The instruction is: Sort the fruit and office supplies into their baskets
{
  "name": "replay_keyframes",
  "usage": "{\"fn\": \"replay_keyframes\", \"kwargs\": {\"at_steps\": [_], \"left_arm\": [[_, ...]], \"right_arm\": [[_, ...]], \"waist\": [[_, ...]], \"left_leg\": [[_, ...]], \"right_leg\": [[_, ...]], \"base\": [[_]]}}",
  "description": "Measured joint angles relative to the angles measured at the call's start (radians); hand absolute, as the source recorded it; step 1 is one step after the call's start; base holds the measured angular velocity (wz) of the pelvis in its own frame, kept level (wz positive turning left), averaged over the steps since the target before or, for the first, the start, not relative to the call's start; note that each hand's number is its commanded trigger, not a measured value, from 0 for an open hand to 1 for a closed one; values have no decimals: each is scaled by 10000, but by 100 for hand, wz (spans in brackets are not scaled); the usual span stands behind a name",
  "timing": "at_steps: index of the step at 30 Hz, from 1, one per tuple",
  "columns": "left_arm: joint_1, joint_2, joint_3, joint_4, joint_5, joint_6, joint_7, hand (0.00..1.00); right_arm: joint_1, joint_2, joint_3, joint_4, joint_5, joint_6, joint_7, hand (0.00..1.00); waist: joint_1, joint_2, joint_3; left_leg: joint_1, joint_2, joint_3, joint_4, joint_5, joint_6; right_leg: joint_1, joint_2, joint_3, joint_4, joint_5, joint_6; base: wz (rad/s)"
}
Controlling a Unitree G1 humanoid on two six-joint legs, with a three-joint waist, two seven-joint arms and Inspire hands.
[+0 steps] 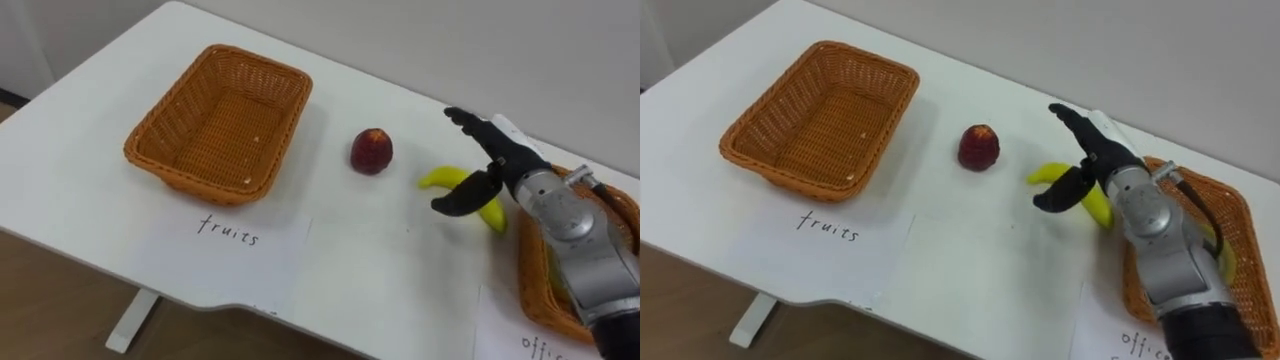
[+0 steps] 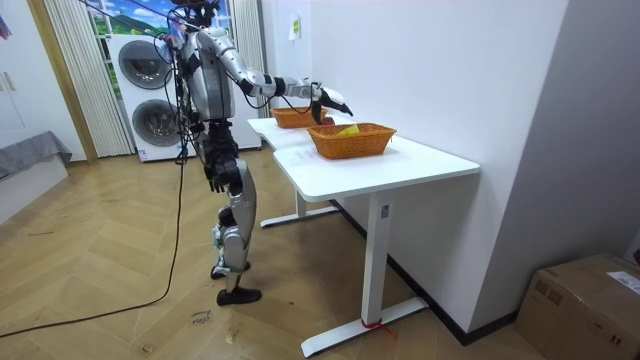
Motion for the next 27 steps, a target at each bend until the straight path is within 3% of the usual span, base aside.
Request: {"fn": "replay_keyframes", "kwargs": {"at_steps": [3,7,18,23,27], "left_arm": [[-30,4,5,-15,-7,-3,23,0],[-108,64,2,-21,-6,-7,81,0],[-288,236,-189,-29,-9,-26,276,0],[-323,249,-373,-20,-20,-34,299,0],[-337,240,-482,-6,-32,-53,297,0]], "right_arm": [[-156,-1,139,601,-126,2,-7,0],[-755,-9,413,1329,-401,-8,-130,0],[-1226,-176,810,1939,-402,-21,-352,0],[-1632,-212,1062,2535,-348,-28,-489,0],[-1780,-274,1170,2905,-338,-30,-532,0]], "waist": [[135,58,32],[143,85,6],[157,153,-29],[138,101,-36],[151,-54,14]], "left_leg": [[-107,-14,-18,87,-1,1],[-494,-10,-38,274,2,-3],[-754,-26,-157,341,5,-6],[-759,-28,-176,361,7,-4],[-826,-34,-266,356,9,-10]], "right_leg": [[-55,-11,-41,-2,2,-1],[-372,-6,-71,5,24,-33],[-582,-8,-165,6,26,-36],[-590,-13,-184,6,26,-36],[-588,-16,-295,5,26,-35]], "base": [[2],[1],[3],[0],[7]]}}
